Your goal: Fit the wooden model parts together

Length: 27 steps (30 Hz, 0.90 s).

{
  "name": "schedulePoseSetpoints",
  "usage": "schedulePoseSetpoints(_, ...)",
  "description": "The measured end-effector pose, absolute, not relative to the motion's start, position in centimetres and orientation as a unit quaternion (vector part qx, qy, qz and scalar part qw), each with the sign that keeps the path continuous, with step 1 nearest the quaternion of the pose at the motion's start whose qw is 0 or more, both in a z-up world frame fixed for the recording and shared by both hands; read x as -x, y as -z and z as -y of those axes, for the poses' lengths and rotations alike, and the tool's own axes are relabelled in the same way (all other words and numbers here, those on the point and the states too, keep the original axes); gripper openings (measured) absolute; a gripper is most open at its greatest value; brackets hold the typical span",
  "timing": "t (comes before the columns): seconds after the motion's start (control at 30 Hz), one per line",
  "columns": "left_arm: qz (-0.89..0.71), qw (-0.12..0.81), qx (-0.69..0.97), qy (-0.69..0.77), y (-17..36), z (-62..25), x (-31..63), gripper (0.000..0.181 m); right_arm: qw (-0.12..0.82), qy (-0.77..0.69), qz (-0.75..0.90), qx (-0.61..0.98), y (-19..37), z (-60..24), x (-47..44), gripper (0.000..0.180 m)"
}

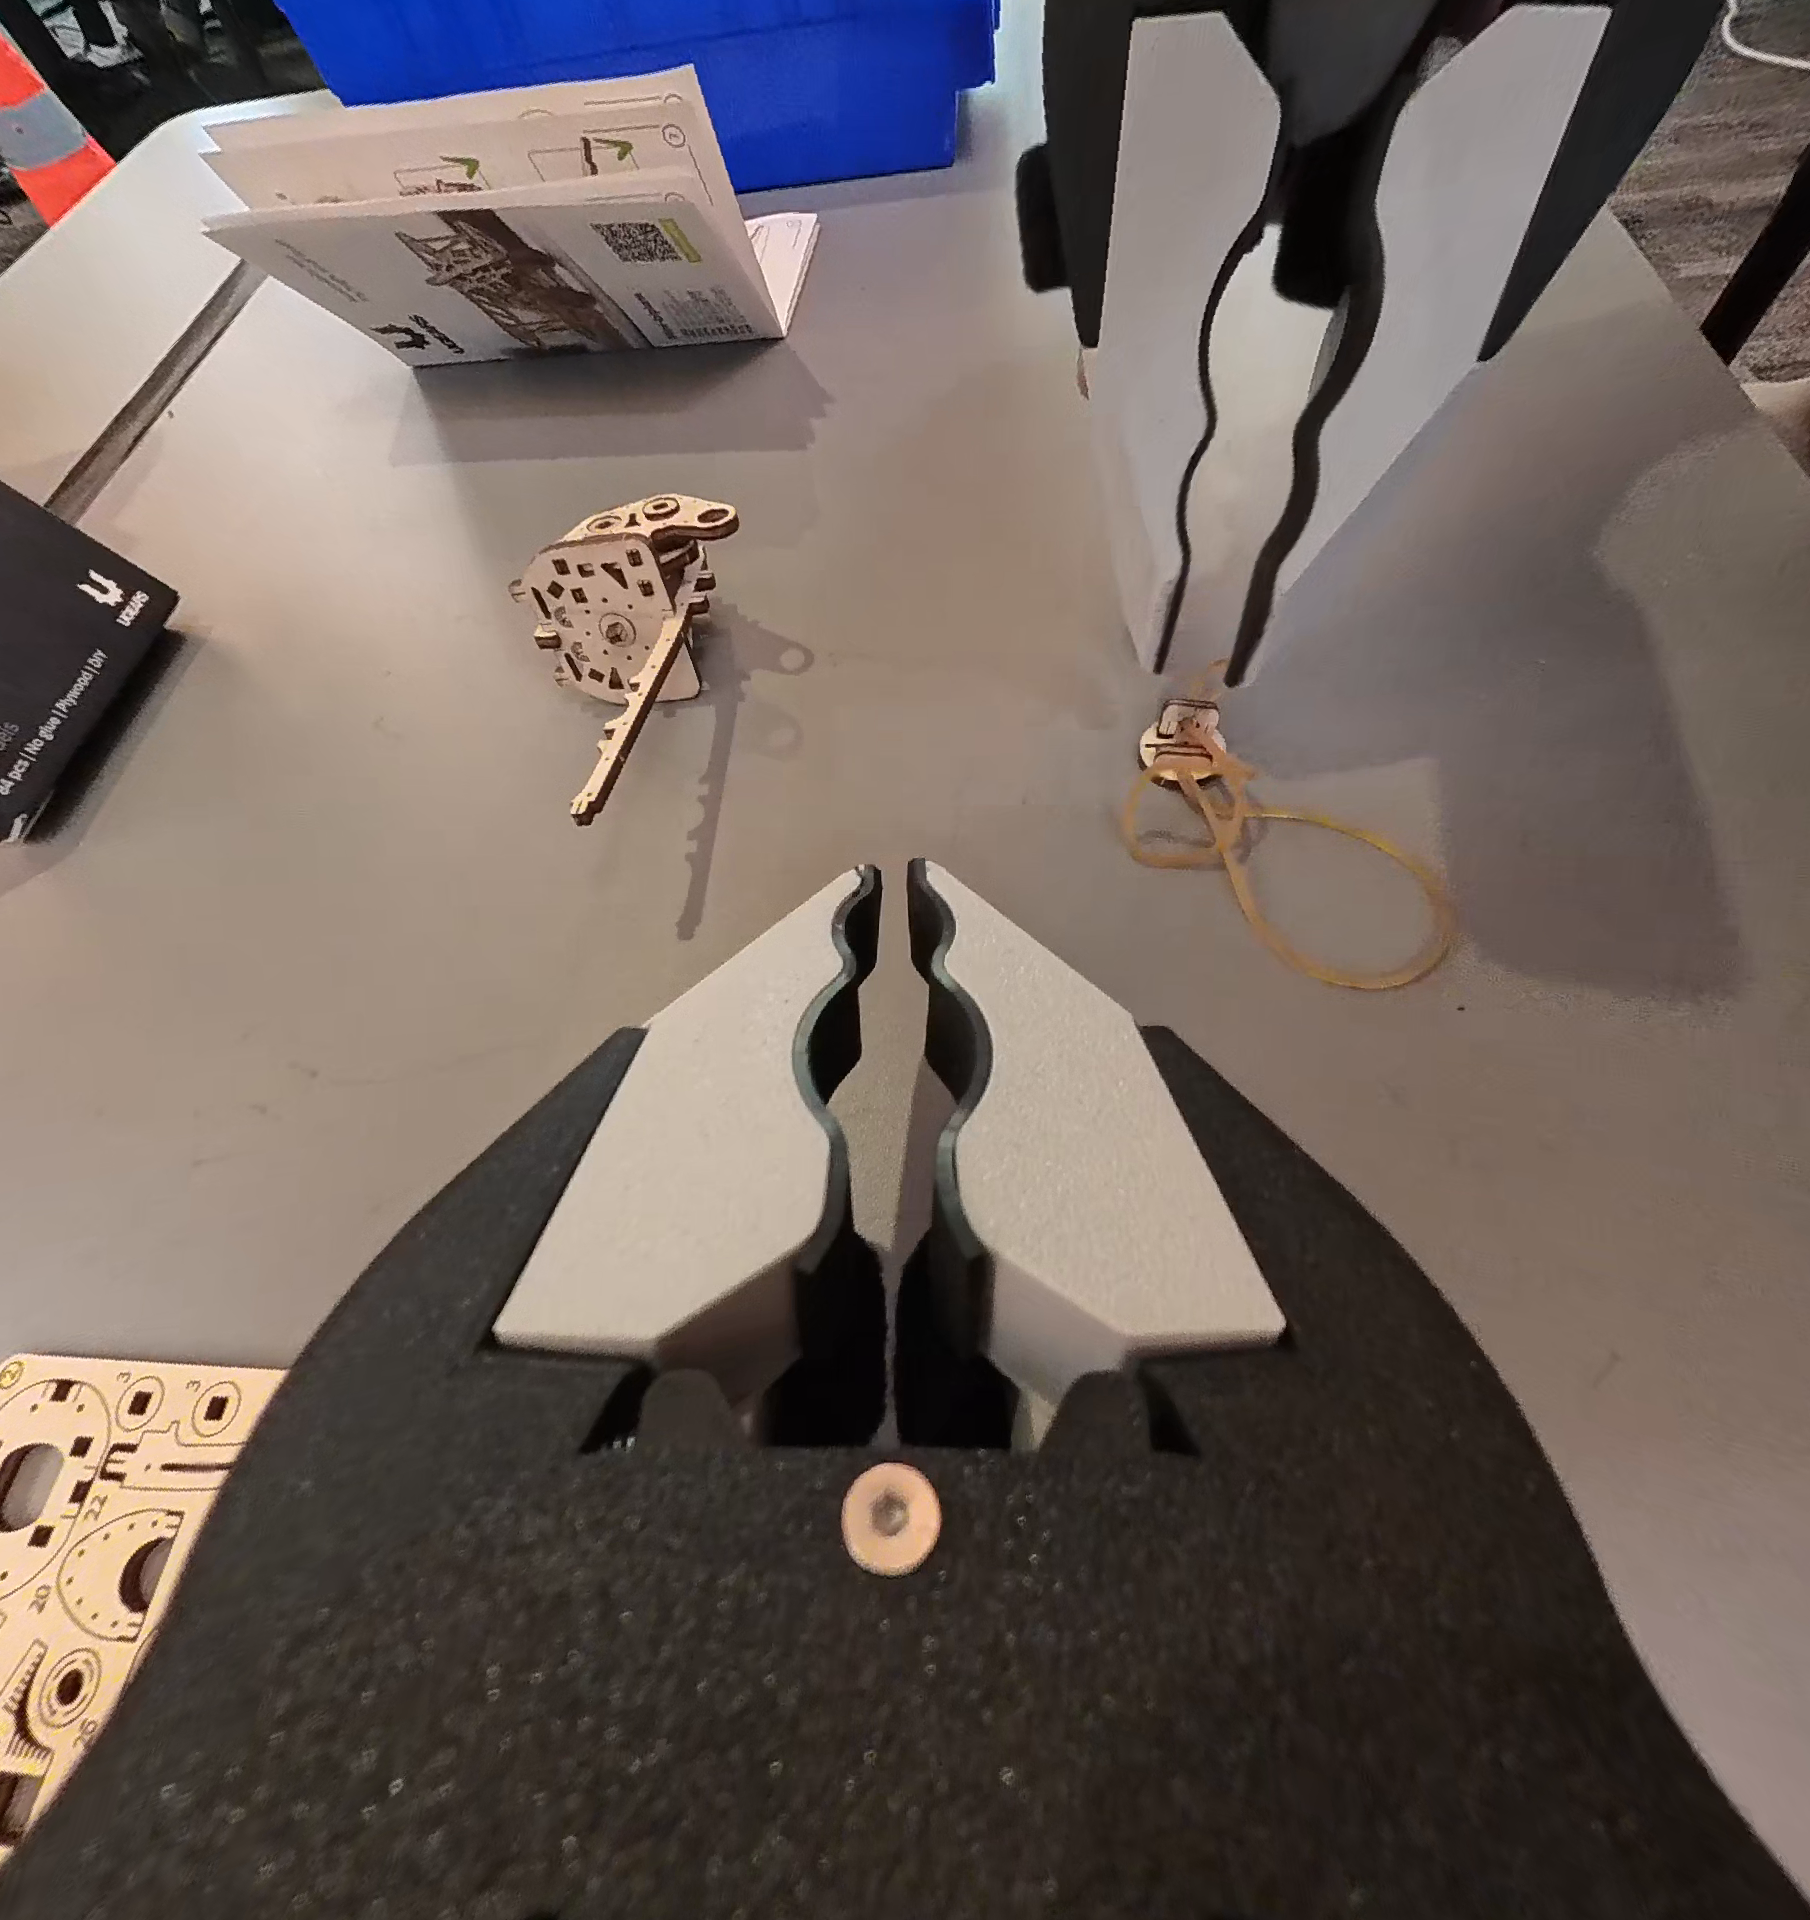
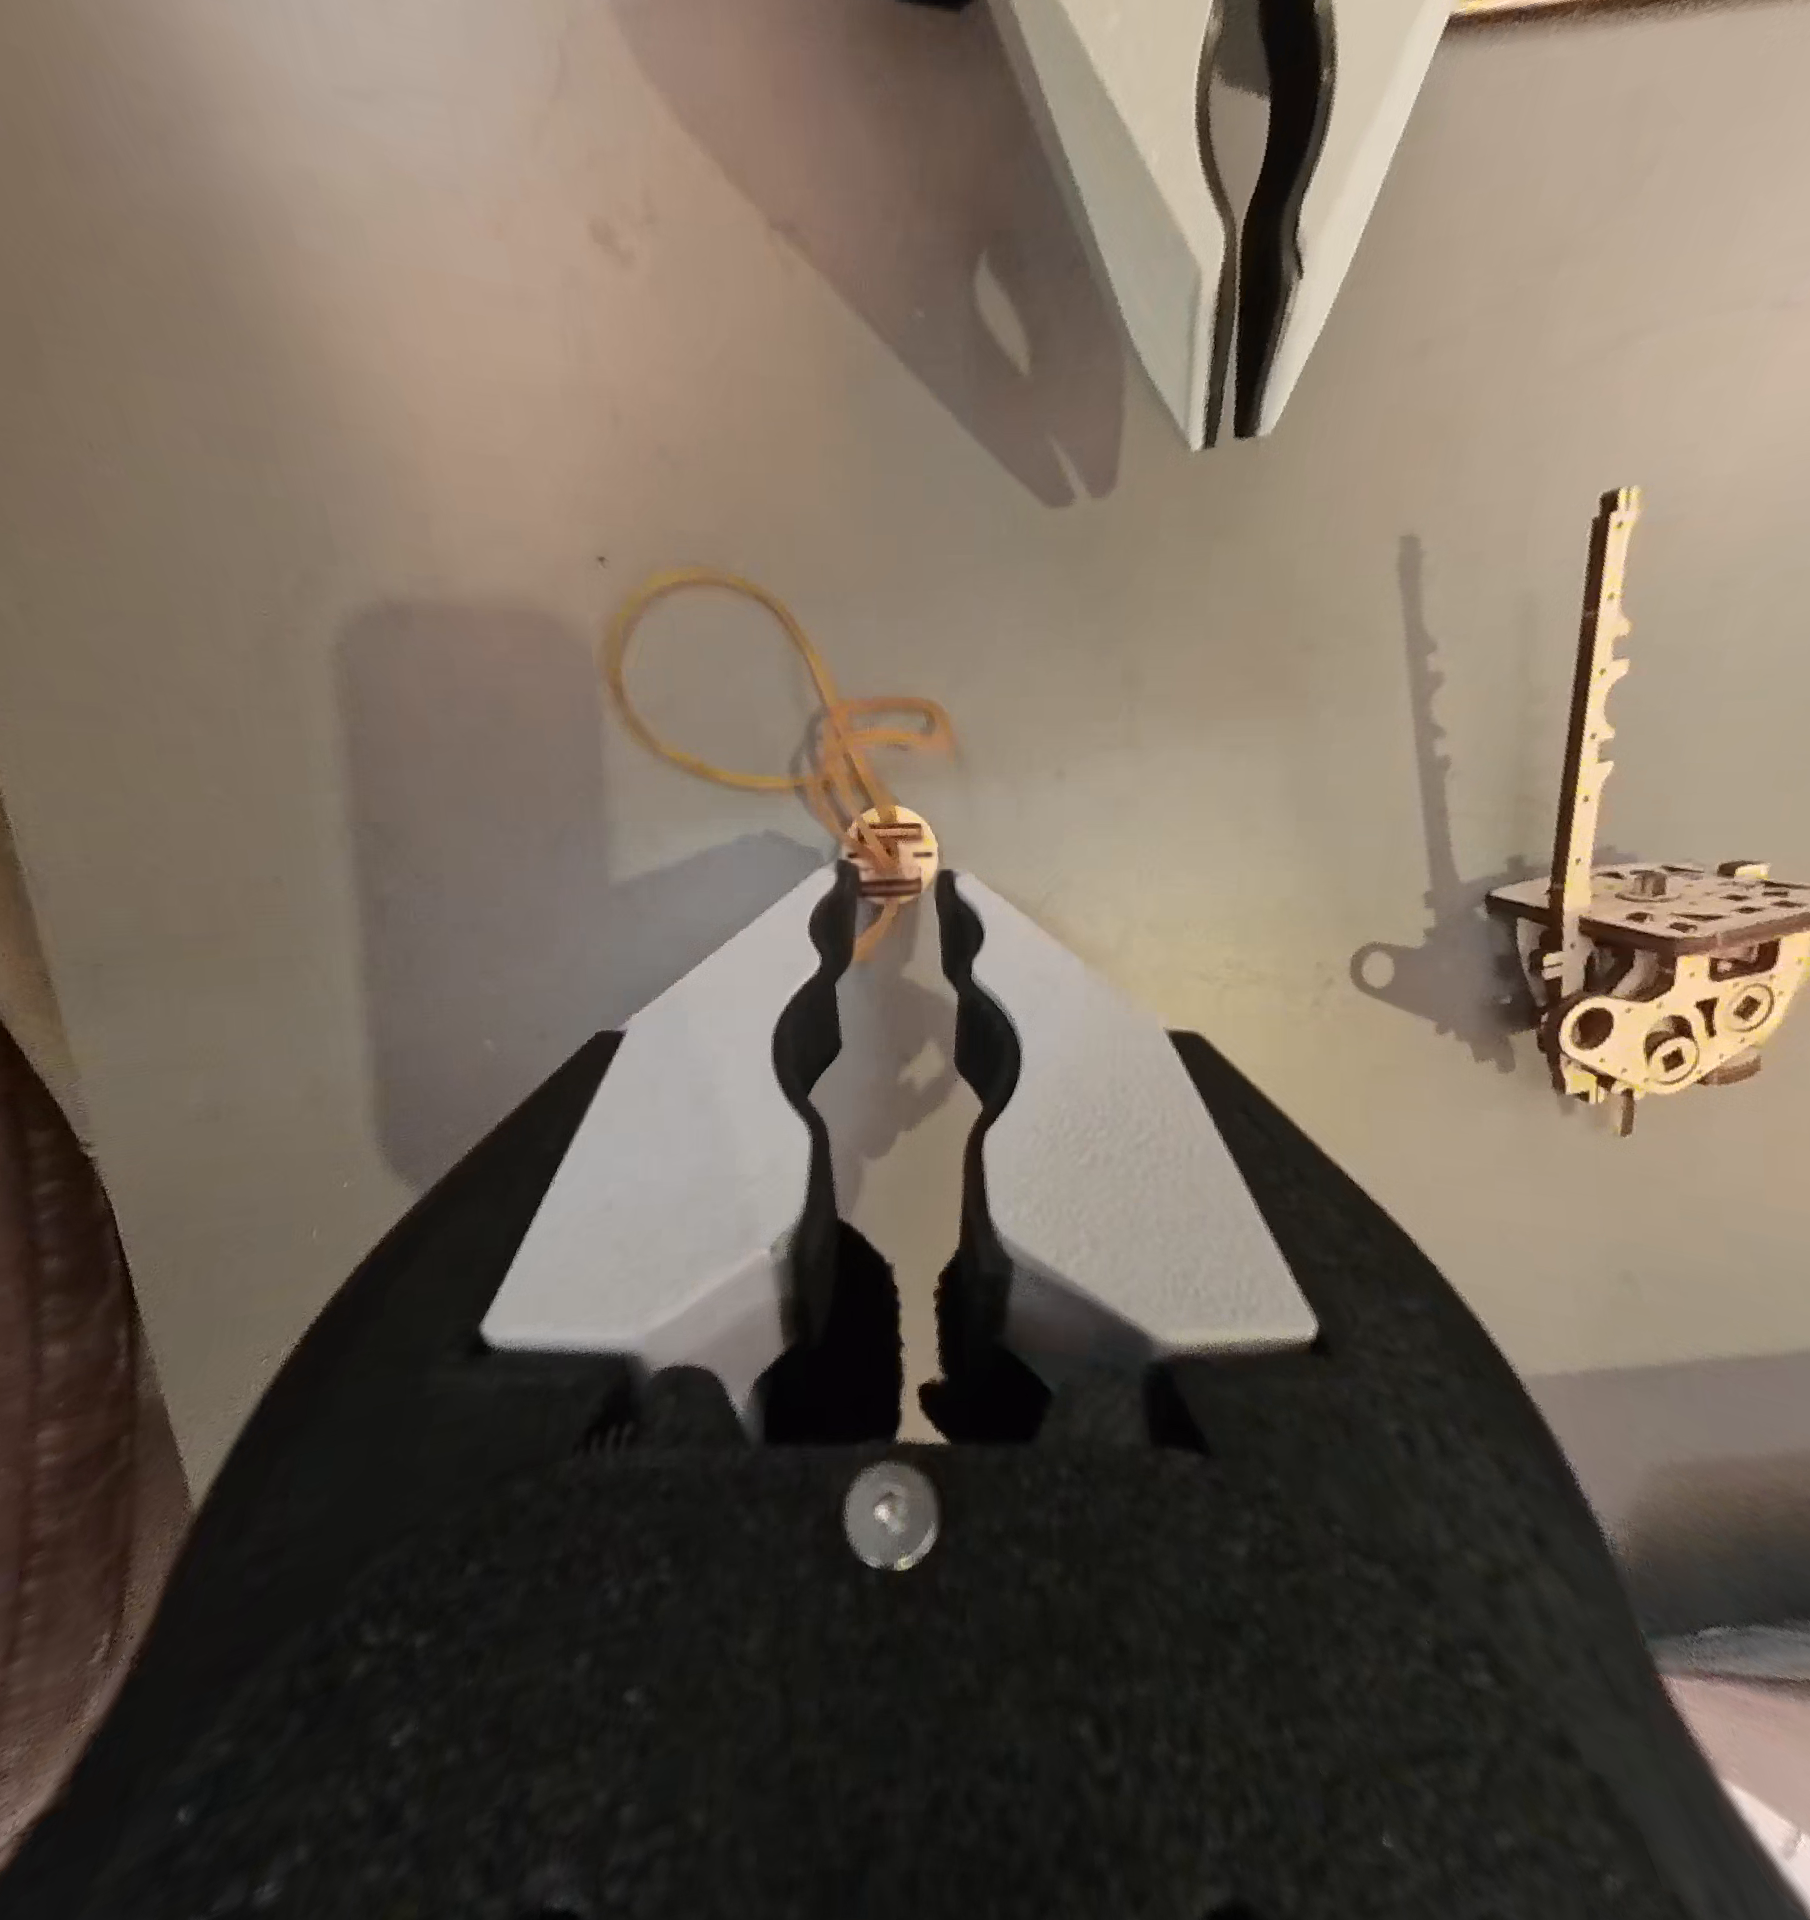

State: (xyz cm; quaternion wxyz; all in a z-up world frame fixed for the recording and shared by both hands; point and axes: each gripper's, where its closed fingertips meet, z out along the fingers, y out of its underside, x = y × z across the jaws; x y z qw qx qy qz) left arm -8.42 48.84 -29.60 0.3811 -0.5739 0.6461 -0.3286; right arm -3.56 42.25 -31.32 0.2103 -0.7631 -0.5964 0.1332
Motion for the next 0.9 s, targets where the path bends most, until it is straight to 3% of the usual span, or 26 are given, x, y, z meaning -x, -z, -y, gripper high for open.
schedulePoseSetpoints(0.13,-0.656,0.375,0.567,0.327,29.8,-48.1,8.2,0.003,0.212,-0.124,0.605,0.757,32.0,-42.2,3.5,0.016)
schedulePoseSetpoints(0.4,-0.700,0.348,0.524,0.338,30.3,-43.6,5.9,0.024,0.221,-0.125,0.603,0.757,32.5,-42.1,3.5,0.014)
schedulePoseSetpoints(0.9,-0.676,0.350,0.534,0.367,29.4,-44.1,5.9,0.020,0.198,-0.109,0.622,0.750,32.5,-42.1,3.8,0.012)
